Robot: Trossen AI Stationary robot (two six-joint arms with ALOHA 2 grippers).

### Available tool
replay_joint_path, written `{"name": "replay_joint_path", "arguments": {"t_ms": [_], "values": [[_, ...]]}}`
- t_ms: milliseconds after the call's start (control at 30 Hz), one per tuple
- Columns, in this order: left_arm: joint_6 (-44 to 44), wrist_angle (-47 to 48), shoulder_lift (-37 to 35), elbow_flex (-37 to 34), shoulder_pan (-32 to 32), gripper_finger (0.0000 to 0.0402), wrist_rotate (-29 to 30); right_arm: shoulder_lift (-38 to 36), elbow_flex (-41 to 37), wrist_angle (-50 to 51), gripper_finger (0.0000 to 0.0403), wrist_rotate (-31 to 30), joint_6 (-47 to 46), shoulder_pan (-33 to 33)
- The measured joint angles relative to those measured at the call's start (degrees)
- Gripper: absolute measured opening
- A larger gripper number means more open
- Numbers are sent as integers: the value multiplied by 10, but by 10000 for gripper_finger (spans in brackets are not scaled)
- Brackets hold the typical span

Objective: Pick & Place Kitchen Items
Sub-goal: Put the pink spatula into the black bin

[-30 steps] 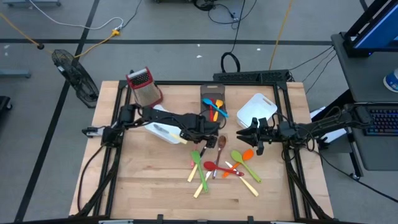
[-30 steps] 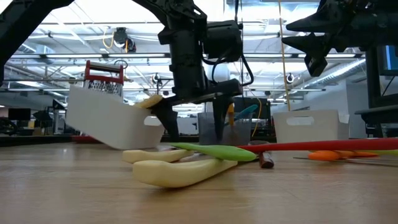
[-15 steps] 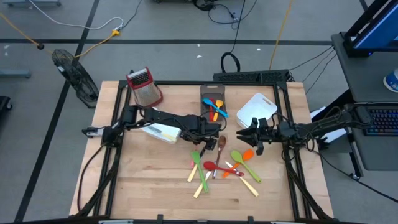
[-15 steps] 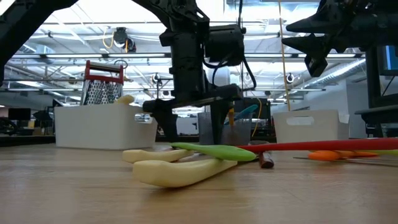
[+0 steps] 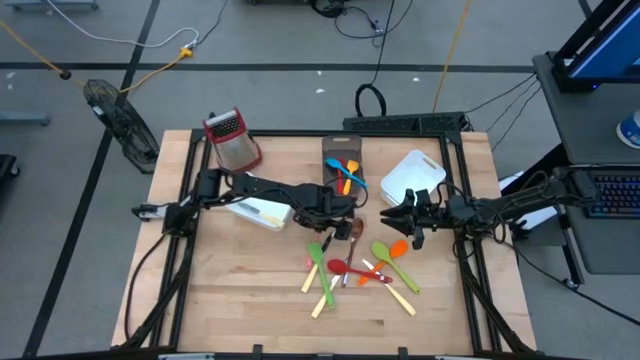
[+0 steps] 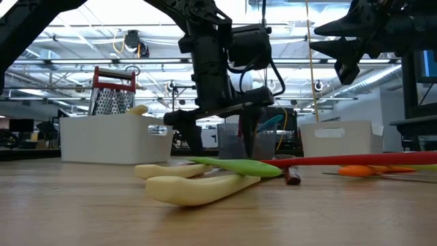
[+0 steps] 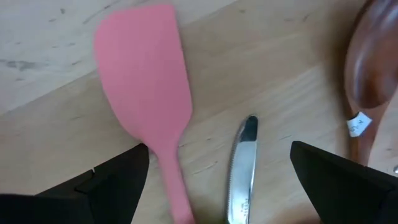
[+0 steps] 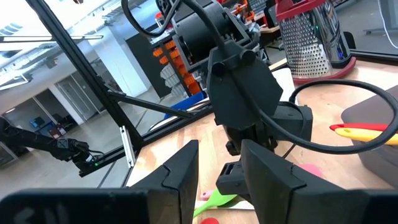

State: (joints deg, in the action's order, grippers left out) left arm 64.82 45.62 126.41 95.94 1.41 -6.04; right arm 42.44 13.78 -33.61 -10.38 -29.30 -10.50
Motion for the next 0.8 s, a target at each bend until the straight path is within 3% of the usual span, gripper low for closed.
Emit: {"name": "replay_joint_path", "arguments": {"t_ms": [200, 500, 800], "values": [[-6, -27, 0, 0, -1, 392, 0, 0, 0, 1, 114, 0, 0, 0], [-123, -35, 0, 2, 9, 392, 7, 0, 0, 2, 114, 1, 0, 0], [-106, -29, 1, 2, 28, 392, 31, 0, 0, 2, 114, 1, 0, 0]]}}
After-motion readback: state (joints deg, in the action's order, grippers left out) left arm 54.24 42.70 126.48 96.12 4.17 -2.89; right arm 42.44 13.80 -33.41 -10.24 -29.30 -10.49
